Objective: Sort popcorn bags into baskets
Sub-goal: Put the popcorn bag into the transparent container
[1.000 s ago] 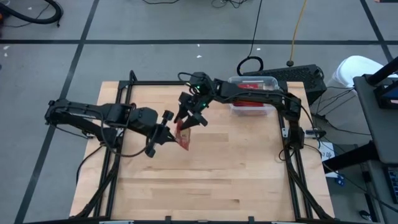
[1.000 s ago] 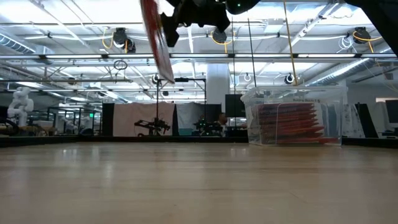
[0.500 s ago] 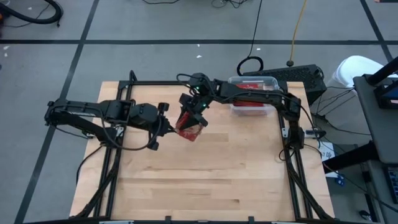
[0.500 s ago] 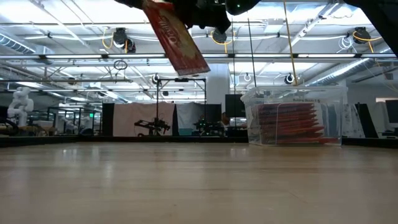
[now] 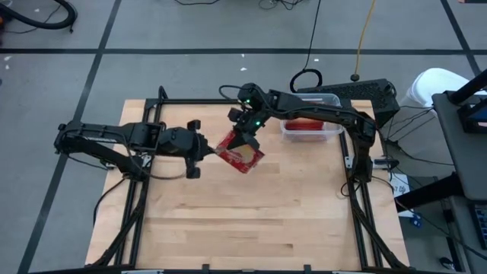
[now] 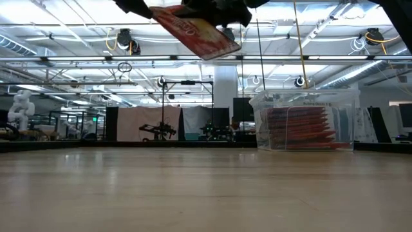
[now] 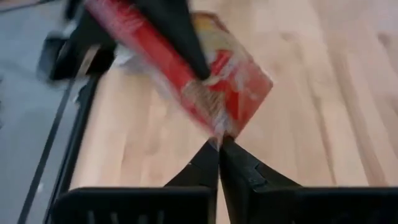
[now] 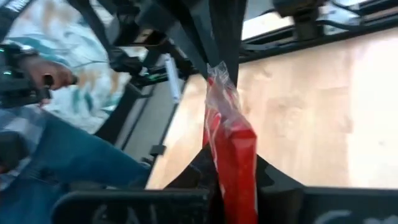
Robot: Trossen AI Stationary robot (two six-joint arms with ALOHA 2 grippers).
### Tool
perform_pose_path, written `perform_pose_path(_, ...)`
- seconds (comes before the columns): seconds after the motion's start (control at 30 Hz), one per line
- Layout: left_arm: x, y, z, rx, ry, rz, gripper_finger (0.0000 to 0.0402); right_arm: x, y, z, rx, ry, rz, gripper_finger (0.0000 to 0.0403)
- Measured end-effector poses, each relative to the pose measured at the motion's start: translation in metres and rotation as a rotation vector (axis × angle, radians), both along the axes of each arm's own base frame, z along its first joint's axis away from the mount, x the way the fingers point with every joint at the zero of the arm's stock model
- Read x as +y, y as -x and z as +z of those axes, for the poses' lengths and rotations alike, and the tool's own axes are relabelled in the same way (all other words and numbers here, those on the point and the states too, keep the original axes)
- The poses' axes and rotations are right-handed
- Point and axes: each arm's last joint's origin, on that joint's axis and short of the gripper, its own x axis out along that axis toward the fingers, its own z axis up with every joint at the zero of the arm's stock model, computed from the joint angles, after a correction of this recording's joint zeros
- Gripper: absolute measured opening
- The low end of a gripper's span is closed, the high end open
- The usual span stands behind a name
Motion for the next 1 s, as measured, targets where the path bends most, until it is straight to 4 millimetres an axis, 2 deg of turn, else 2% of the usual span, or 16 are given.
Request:
perform_pose_path(0.13,0.003,0.001,0.001,-0.018,-0.036,0.107,0.0068,-0.001,0.009,0.009,0.031,0.043,-0.072,0.0011)
perform_pose_path(0.27,0.007,0.007,0.007,-0.076,-0.041,0.239,0.0157,-0.003,0.022,0.02,0.068,0.066,-0.144,0.0019)
perform_pose_path(0.4,0.013,0.015,0.016,-0.173,0.068,0.383,0.0245,-0.005,0.041,0.039,0.094,0.109,-0.25,0.0015)
perform_pose_path(0.5,0.021,0.023,0.026,-0.283,0.191,0.48,0.0288,-0.005,0.055,0.058,0.078,0.147,-0.357,0.0013)
perform_pose_path(0.6,0.029,0.025,0.038,-0.408,0.288,0.504,0.0302,-0.003,0.07,0.079,0.026,0.169,-0.46,0.0015)
perform_pose_path(0.8,0.043,0.014,0.059,-0.609,0.384,0.331,0.0286,-0.001,0.089,0.122,-0.199,0.173,-0.659,0.0015)
perform_pose_path(1.0,0.055,-0.006,0.06,-0.694,0.397,0.283,0.0261,0.0,0.101,0.147,-0.473,0.14,-0.779,0.0015)
